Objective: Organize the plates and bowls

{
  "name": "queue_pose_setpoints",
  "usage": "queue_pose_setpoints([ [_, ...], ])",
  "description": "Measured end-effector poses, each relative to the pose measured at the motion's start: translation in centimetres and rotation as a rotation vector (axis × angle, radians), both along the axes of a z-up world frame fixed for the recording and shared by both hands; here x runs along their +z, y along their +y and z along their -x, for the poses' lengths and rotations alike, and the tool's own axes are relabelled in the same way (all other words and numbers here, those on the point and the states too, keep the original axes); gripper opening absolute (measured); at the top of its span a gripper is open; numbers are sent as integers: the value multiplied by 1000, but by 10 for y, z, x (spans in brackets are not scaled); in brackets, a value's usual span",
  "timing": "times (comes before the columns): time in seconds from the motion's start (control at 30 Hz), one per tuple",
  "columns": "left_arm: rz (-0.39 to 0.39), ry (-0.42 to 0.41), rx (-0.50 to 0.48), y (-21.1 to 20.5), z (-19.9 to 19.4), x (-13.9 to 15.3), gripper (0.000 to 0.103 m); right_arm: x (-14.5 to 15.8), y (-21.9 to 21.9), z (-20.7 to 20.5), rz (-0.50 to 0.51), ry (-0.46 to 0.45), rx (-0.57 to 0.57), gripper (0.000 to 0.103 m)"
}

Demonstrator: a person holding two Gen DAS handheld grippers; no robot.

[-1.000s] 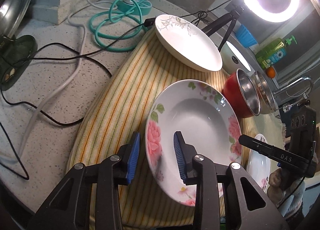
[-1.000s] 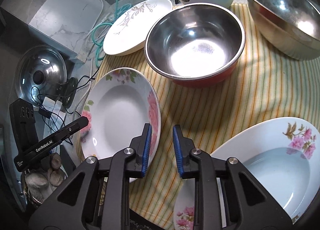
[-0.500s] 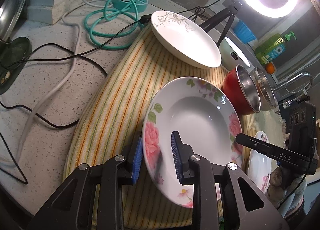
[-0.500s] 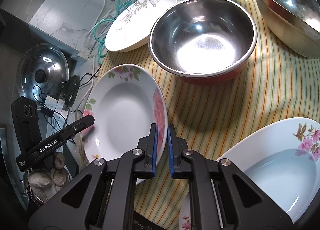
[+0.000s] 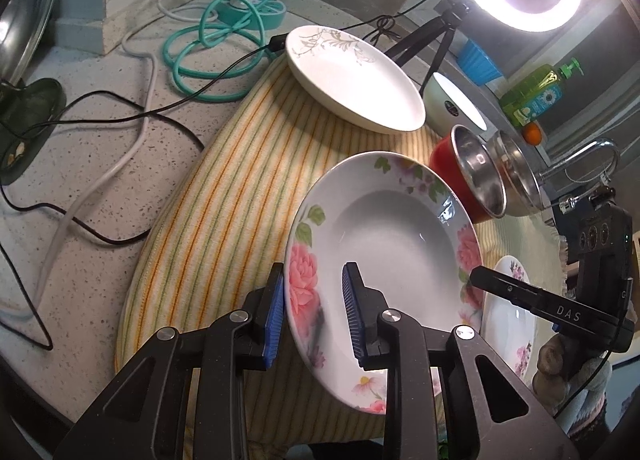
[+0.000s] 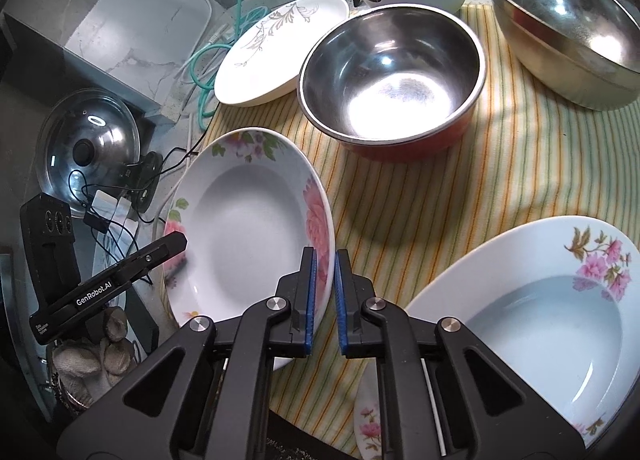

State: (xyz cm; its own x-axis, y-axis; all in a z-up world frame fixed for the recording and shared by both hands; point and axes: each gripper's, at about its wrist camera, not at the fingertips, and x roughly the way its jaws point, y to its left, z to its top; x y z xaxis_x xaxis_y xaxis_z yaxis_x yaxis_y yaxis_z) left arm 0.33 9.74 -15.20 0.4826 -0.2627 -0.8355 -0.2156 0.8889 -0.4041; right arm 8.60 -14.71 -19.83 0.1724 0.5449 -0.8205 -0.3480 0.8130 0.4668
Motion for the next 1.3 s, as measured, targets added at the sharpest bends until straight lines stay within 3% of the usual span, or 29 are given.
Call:
queue_pose_setpoints([
  [0.5,16,-48,-78,-44,3,26,26,26,-57,17,-29,-14,-71,9],
  [1.3,49,-12,-321,-154,-9,18,26,25,-180,48,10,11,-280,9],
])
